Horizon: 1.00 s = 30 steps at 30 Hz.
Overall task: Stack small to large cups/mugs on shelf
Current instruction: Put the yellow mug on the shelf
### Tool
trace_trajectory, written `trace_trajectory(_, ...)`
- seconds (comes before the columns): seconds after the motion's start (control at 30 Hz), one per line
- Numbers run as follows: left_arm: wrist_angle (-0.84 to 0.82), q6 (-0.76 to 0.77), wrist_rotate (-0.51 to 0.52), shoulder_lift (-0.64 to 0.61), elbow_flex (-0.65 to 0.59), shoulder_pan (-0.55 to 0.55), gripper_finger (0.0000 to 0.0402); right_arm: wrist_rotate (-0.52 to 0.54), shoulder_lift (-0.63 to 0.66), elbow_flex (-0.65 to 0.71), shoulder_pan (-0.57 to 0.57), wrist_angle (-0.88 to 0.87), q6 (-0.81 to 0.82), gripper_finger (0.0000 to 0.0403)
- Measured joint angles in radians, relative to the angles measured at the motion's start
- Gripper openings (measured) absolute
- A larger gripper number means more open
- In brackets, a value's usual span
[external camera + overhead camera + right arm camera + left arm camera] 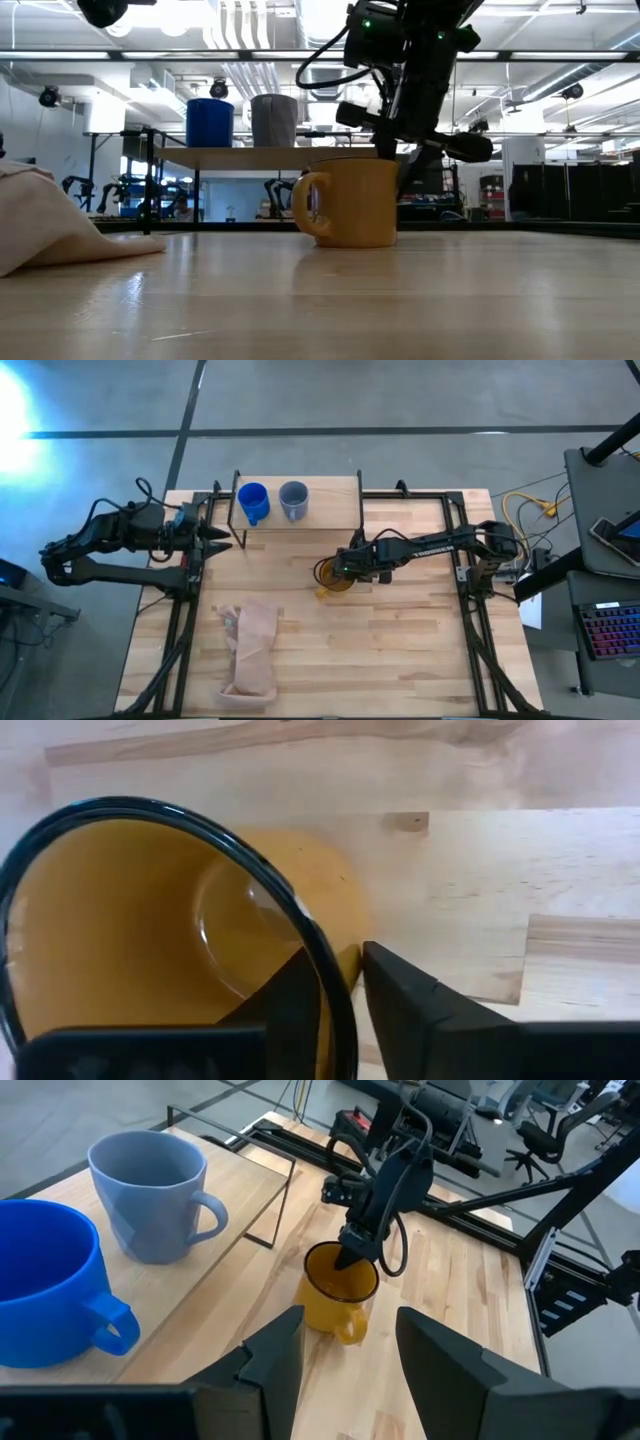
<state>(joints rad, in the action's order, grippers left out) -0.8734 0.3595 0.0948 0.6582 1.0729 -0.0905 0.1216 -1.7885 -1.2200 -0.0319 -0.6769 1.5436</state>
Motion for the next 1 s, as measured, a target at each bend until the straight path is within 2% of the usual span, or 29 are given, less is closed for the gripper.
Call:
trace_trajectory(0.27, 0.000, 0.000, 0.000, -0.002, 0.000, 0.000, 0.0146, 0.011, 0.000, -0.005, 0.000, 0.000, -0.047, 0.0023)
trace_trajectory(0.83, 0.001, 0.080, -0.002, 0.022, 0.000, 0.000, 0.0146, -0.026, 0.000, -0.102, -0.007, -0.005, -0.231, 0.0017)
trace_trajectory(1.0, 0.002, 0.080, -0.001, 0.036, 0.000, 0.000, 0.0146, -0.025, 0.000, -0.175, -0.007, -0.089, -0.296, 0.0016)
